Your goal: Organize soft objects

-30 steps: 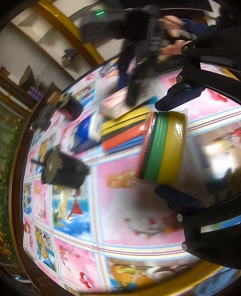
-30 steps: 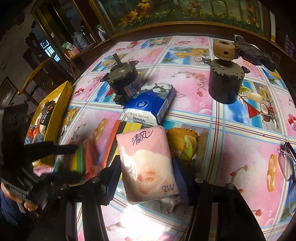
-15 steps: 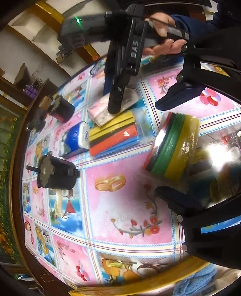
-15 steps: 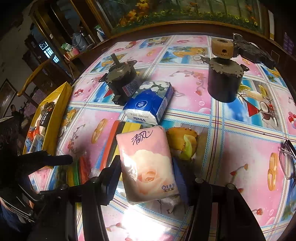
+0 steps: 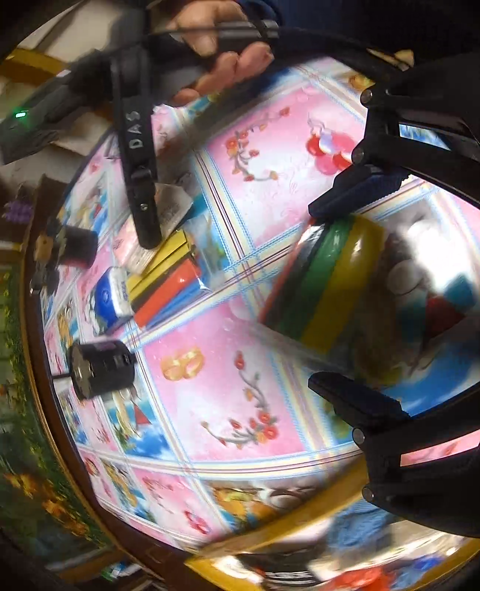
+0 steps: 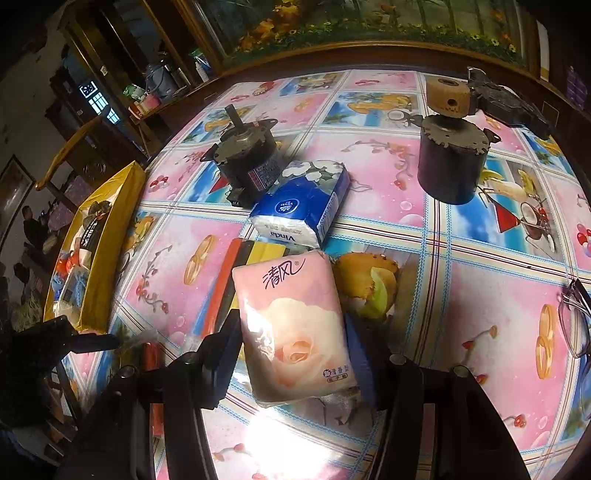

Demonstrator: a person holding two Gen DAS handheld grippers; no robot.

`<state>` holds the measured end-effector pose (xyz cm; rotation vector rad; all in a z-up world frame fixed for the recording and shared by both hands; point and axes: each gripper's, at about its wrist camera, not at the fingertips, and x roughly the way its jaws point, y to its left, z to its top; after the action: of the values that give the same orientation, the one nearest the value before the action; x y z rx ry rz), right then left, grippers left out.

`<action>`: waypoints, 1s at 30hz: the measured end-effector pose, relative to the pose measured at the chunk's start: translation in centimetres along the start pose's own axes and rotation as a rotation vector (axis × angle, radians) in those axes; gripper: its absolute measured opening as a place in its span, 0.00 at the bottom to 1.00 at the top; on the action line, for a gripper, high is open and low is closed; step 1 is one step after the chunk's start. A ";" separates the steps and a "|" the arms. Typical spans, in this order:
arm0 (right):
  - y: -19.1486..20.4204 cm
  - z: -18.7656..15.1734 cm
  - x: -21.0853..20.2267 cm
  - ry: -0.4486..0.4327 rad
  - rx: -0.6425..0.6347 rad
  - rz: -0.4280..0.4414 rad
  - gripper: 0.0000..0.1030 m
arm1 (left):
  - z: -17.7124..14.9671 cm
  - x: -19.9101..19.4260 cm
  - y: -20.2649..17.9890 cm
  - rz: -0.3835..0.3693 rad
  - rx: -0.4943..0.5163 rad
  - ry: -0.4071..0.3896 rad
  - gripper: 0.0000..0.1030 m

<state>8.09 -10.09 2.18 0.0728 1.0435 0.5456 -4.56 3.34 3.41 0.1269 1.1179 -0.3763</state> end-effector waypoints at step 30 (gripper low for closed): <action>0.7 0.0 -0.9 -0.039 -0.015 0.002 0.57 | -1.9 0.3 0.7 0.034 -0.303 -0.128 0.45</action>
<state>7.43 -9.86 3.10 0.0713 1.0019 0.5515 -5.79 4.46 2.23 -0.1435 1.0324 -0.1788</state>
